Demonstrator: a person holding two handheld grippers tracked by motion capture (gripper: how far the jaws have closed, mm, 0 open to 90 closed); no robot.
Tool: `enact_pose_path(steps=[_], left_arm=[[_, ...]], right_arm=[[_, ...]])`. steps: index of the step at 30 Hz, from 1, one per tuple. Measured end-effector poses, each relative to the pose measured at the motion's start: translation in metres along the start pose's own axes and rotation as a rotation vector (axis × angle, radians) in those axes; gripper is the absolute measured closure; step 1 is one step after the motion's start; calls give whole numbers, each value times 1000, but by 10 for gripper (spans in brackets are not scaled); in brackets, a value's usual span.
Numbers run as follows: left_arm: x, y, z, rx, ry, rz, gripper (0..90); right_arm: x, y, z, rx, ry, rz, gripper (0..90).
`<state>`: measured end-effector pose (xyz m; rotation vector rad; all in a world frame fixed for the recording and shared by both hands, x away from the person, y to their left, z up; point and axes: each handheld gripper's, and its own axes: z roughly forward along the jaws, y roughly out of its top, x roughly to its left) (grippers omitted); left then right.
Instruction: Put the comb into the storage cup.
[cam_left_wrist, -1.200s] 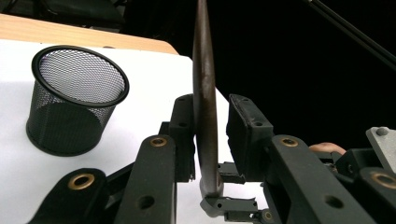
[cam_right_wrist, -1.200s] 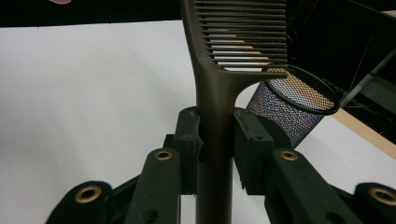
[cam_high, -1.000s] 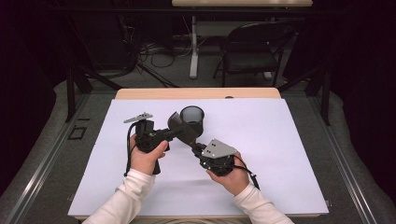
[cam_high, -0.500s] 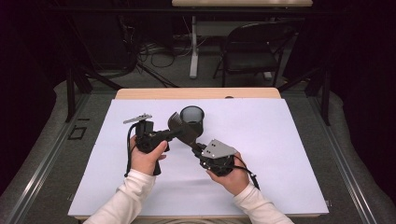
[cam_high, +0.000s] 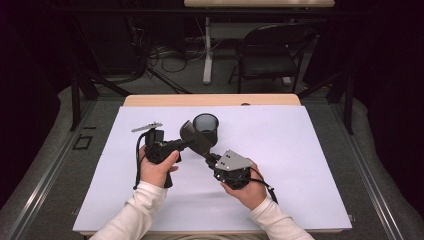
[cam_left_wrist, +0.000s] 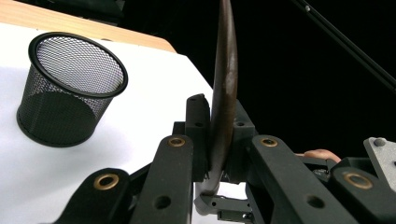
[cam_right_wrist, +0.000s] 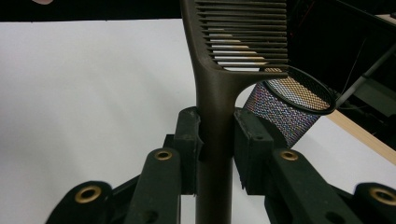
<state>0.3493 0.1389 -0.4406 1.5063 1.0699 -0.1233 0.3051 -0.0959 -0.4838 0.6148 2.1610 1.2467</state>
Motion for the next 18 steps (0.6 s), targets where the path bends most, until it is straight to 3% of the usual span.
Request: enact_pose_path(steps=[18], left_arm=[[0,-1,0,-12,-2,-13,840]], right_arm=[[-1,-1,1,-3,6,7,727]])
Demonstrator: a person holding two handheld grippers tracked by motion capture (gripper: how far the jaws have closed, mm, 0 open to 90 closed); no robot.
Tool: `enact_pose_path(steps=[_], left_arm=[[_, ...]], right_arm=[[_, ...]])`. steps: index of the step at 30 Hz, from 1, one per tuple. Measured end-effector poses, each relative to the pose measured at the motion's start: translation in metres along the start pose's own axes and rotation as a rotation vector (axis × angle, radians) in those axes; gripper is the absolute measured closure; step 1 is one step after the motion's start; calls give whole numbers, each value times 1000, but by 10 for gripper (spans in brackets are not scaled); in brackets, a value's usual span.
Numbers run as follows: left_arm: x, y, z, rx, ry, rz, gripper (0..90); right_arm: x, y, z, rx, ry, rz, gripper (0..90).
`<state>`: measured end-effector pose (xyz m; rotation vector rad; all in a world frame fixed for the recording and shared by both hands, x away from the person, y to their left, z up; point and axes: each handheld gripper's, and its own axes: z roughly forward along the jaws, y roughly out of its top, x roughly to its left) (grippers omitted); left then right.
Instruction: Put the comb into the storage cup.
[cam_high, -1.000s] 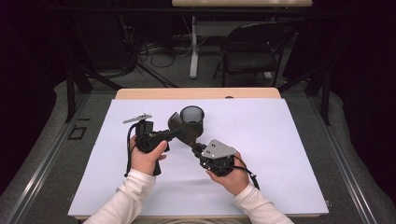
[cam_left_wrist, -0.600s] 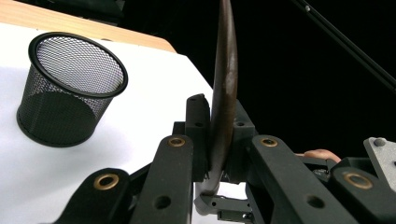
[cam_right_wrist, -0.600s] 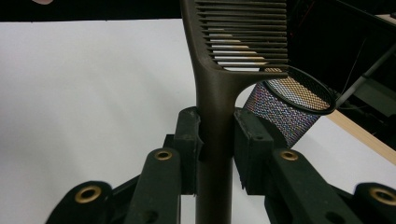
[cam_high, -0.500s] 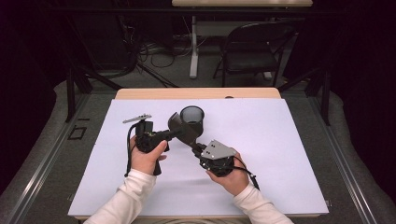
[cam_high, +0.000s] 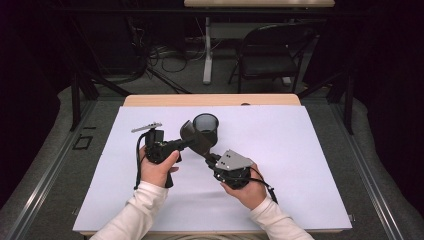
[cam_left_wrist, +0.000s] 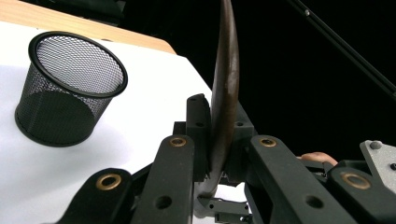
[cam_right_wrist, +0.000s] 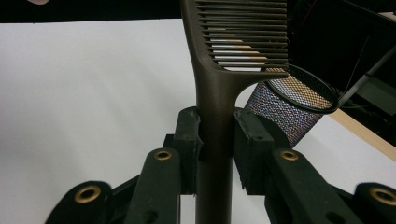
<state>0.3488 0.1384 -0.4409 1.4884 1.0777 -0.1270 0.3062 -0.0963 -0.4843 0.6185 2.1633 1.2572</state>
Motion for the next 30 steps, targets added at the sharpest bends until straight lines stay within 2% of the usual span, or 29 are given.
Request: enact_pose_path(steps=[19,30], left_arm=[[2,0,3,-24,-8,-10,841],[4,-1,2,-46,0,-12,841]], right_arm=[[-2,0,1,-4,-4,18,723],[-5,-2,1,-4,-11,37,675]])
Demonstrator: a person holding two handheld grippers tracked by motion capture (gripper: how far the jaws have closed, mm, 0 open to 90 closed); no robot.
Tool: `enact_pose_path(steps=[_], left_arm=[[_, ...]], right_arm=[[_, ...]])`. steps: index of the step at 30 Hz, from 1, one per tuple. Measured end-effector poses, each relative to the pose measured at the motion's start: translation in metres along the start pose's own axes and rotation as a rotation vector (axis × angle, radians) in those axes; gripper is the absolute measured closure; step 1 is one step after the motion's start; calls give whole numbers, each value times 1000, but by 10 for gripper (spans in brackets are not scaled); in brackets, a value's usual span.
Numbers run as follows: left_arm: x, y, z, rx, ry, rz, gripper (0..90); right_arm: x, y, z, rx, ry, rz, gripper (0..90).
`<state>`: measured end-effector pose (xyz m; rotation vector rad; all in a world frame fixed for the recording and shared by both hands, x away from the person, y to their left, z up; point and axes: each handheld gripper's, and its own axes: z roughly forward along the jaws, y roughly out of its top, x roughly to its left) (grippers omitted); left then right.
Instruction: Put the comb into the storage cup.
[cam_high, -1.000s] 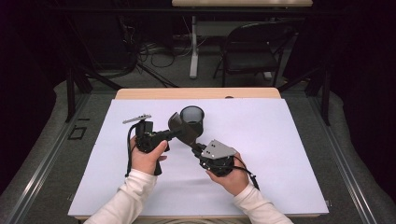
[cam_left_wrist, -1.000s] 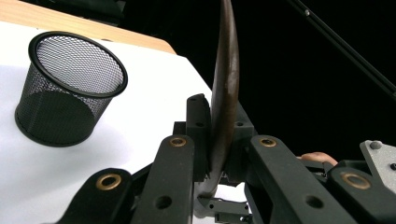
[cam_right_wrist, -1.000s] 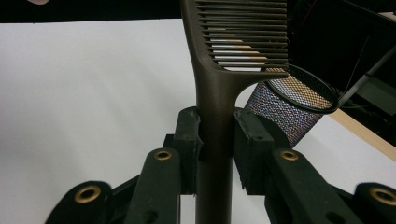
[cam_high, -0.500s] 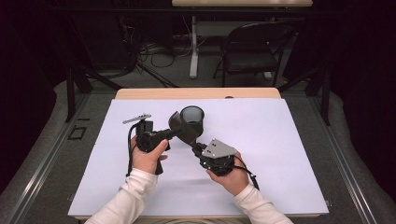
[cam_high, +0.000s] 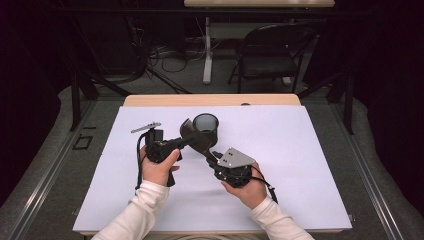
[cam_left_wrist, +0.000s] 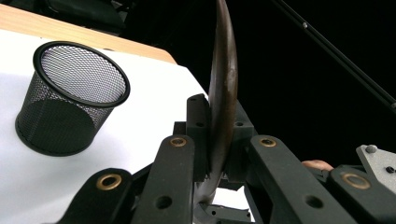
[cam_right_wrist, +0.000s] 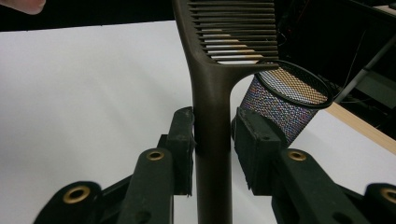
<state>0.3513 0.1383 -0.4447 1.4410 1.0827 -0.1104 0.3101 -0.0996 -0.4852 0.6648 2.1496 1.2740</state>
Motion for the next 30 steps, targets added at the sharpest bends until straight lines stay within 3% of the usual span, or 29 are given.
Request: enact_pose_path(steps=[22,30], left_arm=[[9,0,-5,-80,17,-11,841],[11,3,-9,-116,39,15,841]], right_arm=[[-2,-1,1,-10,2,15,531],[-5,-1,2,-13,-2,41,476]])
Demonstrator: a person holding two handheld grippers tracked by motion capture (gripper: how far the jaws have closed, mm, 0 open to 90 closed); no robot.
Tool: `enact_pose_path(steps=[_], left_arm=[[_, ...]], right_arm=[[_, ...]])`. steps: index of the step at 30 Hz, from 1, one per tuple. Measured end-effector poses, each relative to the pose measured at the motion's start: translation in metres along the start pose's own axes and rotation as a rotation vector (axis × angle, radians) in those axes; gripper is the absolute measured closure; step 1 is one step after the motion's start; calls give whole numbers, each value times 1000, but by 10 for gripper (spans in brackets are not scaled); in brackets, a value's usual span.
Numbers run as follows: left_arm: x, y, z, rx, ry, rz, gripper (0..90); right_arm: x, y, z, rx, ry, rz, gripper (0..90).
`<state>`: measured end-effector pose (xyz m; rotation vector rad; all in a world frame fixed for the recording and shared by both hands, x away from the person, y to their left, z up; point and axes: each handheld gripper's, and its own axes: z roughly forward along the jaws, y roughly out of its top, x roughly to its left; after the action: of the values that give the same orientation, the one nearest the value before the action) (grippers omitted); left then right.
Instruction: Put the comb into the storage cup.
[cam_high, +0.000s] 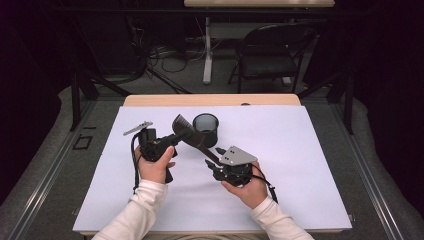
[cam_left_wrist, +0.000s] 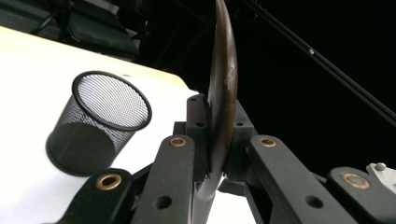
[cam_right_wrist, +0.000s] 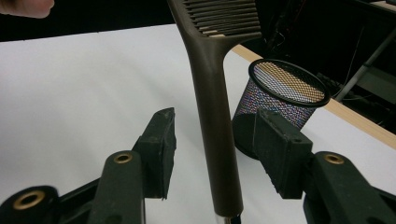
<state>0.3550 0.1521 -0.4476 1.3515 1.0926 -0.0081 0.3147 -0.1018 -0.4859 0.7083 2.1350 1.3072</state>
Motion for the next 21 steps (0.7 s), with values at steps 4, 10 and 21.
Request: enact_pose_path(steps=[4,10,21], left_arm=[[0,2,0,-14,10,11,841],[-1,4,1,-31,21,33,841],[-5,14,4,-60,31,66,841]], right_arm=[[-2,0,1,6,-4,2,442],[-6,0,2,11,-26,13,414],[-13,-2,2,31,-52,35,395]])
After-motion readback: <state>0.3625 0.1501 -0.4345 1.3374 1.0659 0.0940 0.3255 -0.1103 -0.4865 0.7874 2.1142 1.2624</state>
